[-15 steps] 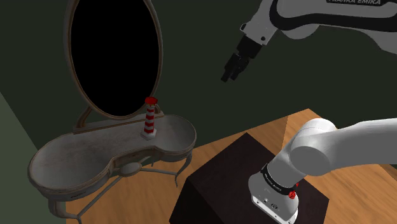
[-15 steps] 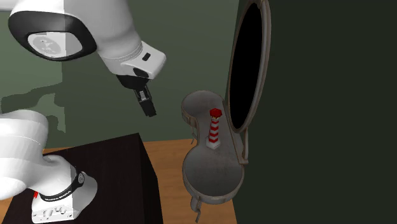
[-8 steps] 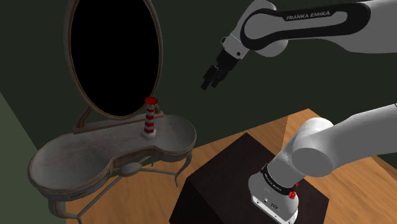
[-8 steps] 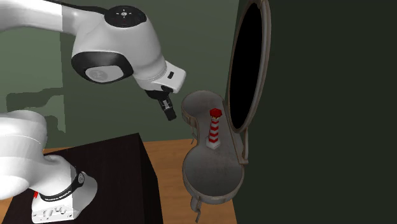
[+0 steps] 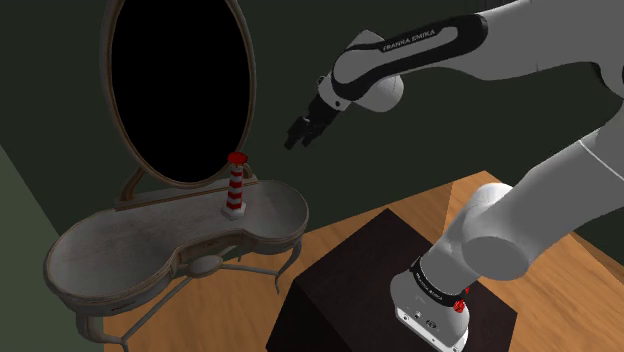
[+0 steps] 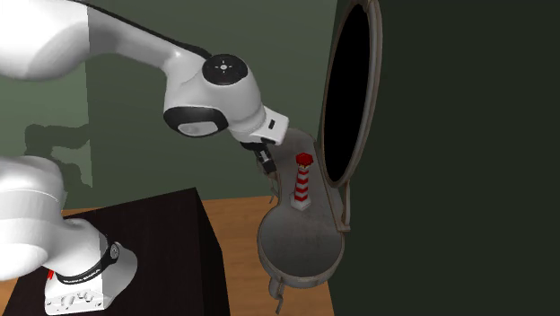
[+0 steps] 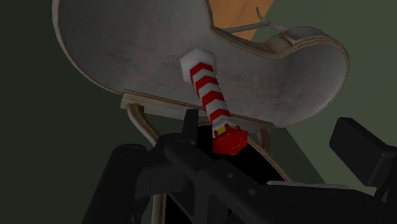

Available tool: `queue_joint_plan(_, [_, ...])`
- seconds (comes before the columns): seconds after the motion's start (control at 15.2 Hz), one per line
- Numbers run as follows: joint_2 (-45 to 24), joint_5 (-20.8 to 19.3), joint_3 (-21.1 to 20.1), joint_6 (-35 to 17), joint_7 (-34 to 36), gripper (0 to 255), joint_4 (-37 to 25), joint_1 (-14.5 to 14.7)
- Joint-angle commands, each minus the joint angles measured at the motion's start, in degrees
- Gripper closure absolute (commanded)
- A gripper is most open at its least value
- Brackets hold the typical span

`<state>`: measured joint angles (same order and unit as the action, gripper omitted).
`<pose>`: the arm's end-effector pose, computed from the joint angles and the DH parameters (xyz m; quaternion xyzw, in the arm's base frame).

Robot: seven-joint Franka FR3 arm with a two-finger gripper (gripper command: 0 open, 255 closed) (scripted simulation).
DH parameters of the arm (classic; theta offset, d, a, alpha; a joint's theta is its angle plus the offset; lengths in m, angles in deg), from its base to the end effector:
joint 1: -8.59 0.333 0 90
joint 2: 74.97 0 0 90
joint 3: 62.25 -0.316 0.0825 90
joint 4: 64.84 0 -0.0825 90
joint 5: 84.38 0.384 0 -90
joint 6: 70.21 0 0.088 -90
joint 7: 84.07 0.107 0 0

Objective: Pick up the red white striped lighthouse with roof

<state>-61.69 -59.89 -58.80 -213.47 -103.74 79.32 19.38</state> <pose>0.4571 0.0562 0.3842 -0.9801 -0.0757 -0.1196 0.1392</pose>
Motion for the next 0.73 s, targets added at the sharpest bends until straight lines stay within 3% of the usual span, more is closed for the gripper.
queue_joint_plan(0.0, [-5.0, 3.5, 0.1, -3.9, -2.5, 0, -2.1, 1.5])
queue_joint_plan(0.33, [-16.6, 13.4, -0.5, -10.5, -10.1, 0, -8.8, 3.6])
queue_joint_plan(0.66, [-27.9, 22.4, -3.2, -14.7, -17.4, 0, -17.7, 3.2])
